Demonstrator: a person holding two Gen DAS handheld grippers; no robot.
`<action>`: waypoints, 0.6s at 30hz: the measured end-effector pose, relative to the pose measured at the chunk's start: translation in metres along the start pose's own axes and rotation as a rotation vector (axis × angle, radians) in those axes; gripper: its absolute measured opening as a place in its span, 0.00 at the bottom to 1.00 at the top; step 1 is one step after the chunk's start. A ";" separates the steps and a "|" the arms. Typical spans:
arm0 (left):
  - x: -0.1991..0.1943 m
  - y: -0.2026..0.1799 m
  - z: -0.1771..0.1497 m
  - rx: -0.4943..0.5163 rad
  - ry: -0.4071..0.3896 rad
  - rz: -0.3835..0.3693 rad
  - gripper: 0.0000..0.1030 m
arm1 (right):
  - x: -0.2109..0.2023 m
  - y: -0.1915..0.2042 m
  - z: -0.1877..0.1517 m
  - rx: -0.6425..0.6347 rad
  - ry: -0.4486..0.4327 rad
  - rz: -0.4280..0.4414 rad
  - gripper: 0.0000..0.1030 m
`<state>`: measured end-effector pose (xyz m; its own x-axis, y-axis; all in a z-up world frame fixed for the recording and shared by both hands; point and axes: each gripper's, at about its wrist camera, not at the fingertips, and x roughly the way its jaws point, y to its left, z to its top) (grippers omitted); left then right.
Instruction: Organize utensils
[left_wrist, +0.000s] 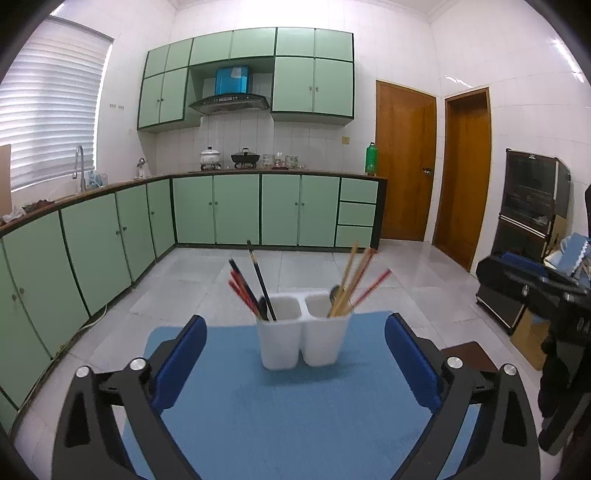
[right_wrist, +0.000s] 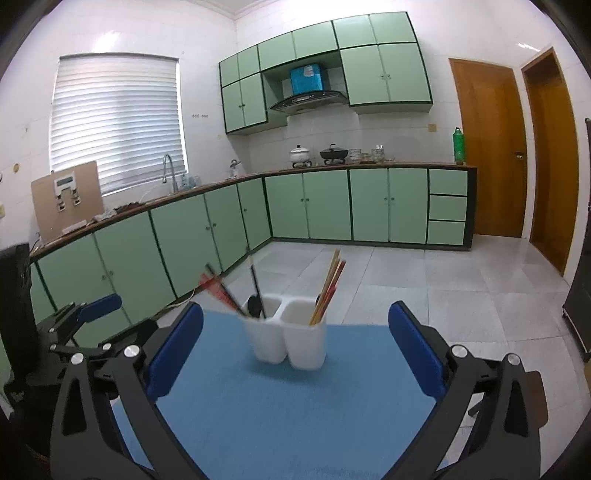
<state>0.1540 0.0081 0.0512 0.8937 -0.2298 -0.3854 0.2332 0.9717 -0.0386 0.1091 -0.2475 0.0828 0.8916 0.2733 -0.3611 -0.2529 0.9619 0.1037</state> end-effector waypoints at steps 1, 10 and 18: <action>-0.008 -0.002 -0.005 -0.004 0.001 0.000 0.94 | -0.004 0.003 -0.004 -0.003 0.004 0.004 0.95; -0.054 -0.009 -0.026 -0.005 0.000 0.019 0.94 | -0.045 0.025 -0.025 -0.015 0.014 0.041 0.95; -0.088 -0.012 -0.030 -0.018 -0.027 0.015 0.94 | -0.069 0.040 -0.046 -0.058 0.012 0.030 0.95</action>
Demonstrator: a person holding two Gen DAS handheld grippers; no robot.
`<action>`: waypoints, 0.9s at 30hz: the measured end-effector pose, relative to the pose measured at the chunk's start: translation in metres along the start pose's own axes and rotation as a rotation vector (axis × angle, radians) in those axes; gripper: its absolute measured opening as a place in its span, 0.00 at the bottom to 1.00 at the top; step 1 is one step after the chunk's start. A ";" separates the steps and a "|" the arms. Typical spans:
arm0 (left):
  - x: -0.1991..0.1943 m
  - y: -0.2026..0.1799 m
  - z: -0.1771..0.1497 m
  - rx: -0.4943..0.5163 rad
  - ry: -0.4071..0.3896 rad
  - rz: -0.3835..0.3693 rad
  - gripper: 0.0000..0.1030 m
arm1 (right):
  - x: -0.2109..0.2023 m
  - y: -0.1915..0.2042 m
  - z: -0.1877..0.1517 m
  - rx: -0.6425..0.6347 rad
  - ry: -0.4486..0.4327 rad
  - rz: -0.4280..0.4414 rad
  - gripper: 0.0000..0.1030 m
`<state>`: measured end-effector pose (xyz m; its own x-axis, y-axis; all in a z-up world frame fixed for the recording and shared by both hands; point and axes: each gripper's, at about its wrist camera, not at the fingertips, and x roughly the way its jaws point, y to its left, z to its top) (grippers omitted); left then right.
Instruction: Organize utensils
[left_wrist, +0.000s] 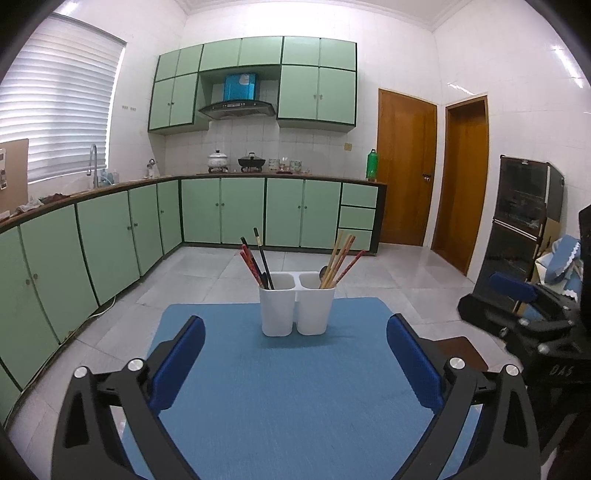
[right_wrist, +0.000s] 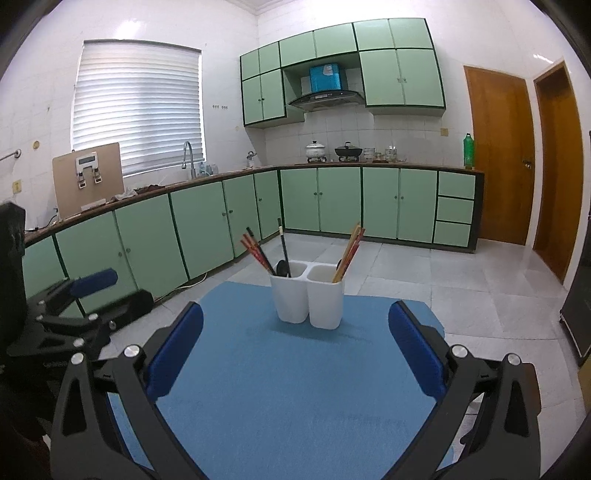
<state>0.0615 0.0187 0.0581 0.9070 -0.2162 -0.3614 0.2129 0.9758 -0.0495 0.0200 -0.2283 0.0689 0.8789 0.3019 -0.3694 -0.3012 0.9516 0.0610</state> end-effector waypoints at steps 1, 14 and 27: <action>-0.004 -0.002 0.000 0.005 -0.005 0.001 0.94 | -0.001 0.002 -0.002 0.001 0.003 0.003 0.95; -0.024 0.001 -0.012 0.011 -0.031 0.018 0.94 | -0.016 0.016 -0.012 -0.015 0.000 0.010 0.95; -0.030 0.003 -0.017 0.016 -0.035 0.026 0.94 | -0.019 0.022 -0.014 -0.019 0.001 0.021 0.95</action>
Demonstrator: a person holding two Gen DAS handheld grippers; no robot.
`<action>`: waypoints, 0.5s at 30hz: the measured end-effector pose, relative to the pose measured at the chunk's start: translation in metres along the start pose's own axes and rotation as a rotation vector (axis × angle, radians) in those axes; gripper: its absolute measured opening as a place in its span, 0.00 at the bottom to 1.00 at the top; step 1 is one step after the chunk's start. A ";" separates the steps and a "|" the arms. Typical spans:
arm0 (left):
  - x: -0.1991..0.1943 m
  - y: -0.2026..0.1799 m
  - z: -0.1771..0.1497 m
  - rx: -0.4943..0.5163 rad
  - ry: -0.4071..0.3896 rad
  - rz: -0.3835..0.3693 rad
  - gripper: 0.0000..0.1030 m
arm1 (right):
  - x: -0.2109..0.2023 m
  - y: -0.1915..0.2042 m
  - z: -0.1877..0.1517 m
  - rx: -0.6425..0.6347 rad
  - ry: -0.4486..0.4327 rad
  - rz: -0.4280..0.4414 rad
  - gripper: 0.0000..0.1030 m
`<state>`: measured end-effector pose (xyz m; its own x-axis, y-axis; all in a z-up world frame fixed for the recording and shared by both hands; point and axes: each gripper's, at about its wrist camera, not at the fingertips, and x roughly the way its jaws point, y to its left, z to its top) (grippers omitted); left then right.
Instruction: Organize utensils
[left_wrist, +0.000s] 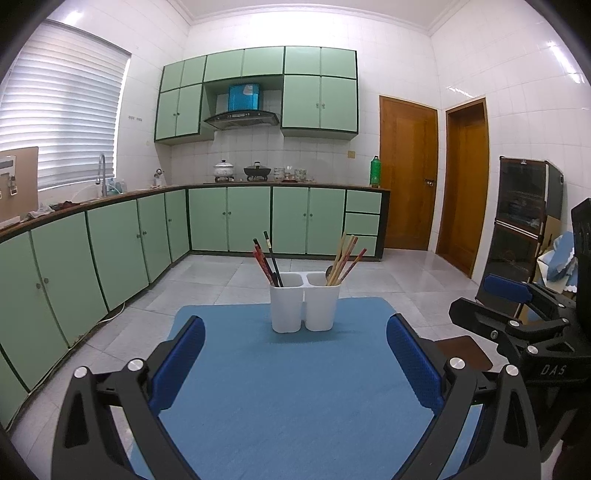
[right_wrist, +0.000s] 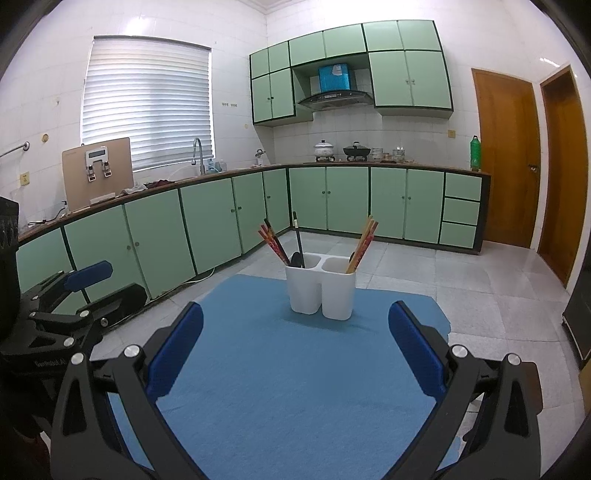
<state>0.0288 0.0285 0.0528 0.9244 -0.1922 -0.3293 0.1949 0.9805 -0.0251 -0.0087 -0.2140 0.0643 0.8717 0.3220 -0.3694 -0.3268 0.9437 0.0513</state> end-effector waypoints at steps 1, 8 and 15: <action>0.000 0.000 0.000 0.001 -0.001 0.000 0.94 | 0.000 0.000 0.000 -0.001 0.000 0.001 0.95; -0.001 0.000 -0.001 -0.001 -0.001 -0.003 0.94 | 0.000 0.004 -0.001 -0.006 0.002 0.004 0.95; -0.001 -0.001 -0.001 -0.001 -0.003 -0.002 0.94 | 0.000 0.004 -0.001 -0.006 0.001 0.004 0.95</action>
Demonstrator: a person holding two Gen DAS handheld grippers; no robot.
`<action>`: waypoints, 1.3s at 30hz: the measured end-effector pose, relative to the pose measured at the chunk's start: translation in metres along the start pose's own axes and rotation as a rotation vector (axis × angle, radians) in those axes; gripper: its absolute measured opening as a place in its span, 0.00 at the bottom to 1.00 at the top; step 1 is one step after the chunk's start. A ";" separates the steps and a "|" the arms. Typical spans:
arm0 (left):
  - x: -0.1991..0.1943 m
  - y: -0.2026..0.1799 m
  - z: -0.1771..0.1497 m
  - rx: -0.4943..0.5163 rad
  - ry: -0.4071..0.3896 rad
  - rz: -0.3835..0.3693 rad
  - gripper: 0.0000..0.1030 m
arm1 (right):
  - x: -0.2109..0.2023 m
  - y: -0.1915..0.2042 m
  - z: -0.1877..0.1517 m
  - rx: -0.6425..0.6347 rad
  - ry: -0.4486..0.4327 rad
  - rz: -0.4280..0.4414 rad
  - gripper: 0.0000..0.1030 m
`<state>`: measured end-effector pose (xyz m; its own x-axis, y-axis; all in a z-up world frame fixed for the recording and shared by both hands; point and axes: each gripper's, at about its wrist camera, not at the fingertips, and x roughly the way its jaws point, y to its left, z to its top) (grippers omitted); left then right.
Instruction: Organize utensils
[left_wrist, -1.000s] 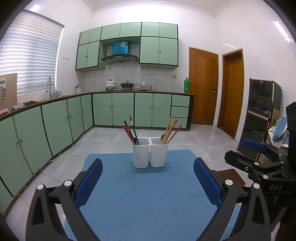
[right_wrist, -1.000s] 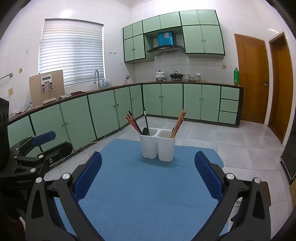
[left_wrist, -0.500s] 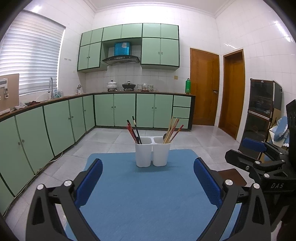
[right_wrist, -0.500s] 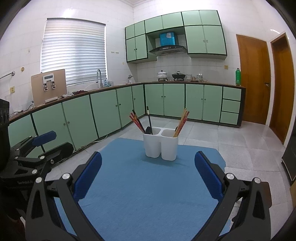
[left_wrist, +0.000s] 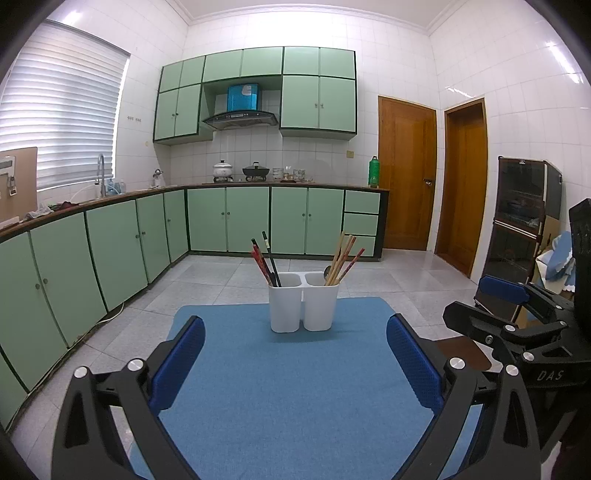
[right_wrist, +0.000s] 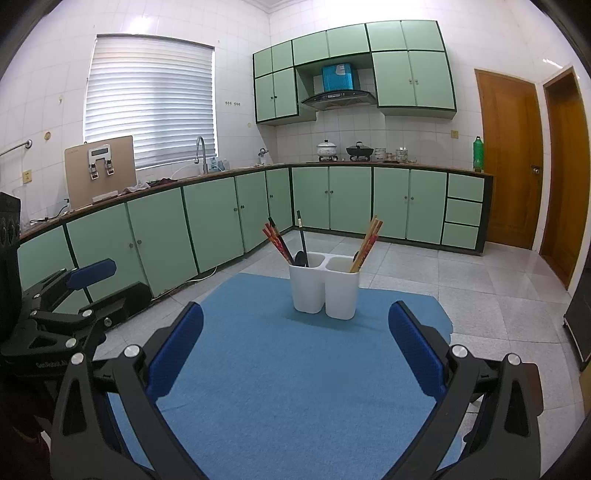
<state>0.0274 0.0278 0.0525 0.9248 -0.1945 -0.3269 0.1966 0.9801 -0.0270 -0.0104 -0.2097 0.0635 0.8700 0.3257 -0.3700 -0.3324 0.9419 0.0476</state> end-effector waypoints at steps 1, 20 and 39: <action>0.000 0.000 0.000 -0.002 0.000 -0.001 0.94 | 0.001 0.000 0.001 0.000 0.000 0.000 0.95; 0.000 0.000 0.001 -0.001 -0.004 -0.001 0.94 | 0.000 0.000 0.001 0.001 0.000 0.001 0.95; 0.000 0.001 0.002 -0.001 -0.002 0.000 0.94 | 0.001 0.002 0.003 0.000 0.000 0.002 0.95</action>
<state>0.0283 0.0291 0.0540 0.9254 -0.1944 -0.3253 0.1960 0.9802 -0.0281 -0.0094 -0.2070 0.0656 0.8694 0.3275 -0.3699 -0.3340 0.9413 0.0483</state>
